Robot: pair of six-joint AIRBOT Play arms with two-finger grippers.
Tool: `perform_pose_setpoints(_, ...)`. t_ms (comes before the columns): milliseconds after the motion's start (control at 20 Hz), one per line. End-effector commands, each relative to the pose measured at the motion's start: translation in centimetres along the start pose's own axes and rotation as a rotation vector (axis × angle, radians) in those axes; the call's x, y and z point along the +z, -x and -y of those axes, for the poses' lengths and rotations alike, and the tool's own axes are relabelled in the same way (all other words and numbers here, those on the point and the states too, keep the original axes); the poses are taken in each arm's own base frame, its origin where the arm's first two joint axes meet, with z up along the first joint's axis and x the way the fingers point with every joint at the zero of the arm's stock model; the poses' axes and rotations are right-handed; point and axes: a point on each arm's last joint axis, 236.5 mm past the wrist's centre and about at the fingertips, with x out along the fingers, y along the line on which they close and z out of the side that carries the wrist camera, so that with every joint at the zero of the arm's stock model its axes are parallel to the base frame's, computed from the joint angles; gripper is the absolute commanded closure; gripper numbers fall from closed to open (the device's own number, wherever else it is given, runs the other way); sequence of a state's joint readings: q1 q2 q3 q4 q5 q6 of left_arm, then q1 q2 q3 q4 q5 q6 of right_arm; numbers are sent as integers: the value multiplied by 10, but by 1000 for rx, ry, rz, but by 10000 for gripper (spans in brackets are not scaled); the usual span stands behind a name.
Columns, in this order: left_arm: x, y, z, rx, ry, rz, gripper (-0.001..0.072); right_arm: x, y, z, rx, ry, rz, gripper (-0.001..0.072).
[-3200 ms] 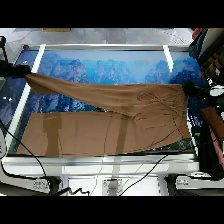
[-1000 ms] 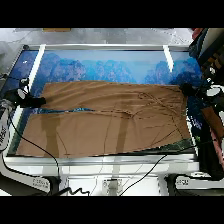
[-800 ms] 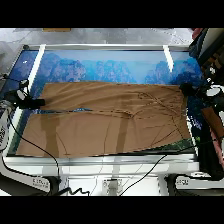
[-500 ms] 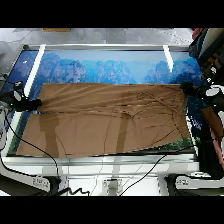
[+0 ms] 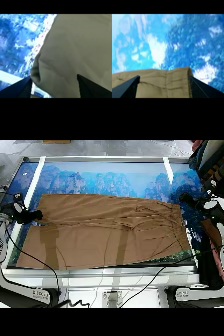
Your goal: Fold the clothes and pants, and hang the long-sleeved shirts on hangers.
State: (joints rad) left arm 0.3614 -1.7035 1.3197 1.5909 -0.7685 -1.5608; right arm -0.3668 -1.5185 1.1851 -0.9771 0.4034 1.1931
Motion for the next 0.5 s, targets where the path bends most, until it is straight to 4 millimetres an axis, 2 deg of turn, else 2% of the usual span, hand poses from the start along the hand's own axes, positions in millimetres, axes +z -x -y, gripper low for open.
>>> perform_pose_setpoints(0, 7, 18, 3, -5, -4, 24, 86, 19, 17, -6, 6, 25, 39, 34)
perform_pose_setpoints(50, 16, 32, 3, -3, -7, 57, 86, 27, 30, -8, 5, 47, 52, 140)
perform_pose_setpoints(100, 23, 48, 0, 1, -7, 85, 88, 34, 44, -7, 2, 68, 60, 314)
perform_pose_setpoints(200, 30, 86, -10, 36, -27, 121, 102, 46, 81, 0, -11, 96, 58, 469)
perform_pose_setpoints(250, 26, 104, -18, 69, -43, 112, 199, 48, 102, 6, -19, 103, 45, 634)
perform_pose_setpoints(300, 20, 120, -27, 101, -54, 92, 367, 51, 123, 14, -32, 104, 42, 679)
perform_pose_setpoints(350, 12, 133, -31, 104, -40, 73, 584, 58, 143, 20, -46, 95, 60, 680)
perform_pose_setpoints(400, 2, 143, -25, 76, -18, 40, 697, 61, 164, 23, -54, 77, 69, 680)
perform_pose_setpoints(450, -10, 150, -17, 42, 1, -2, 695, 60, 184, 24, -57, 62, 61, 680)
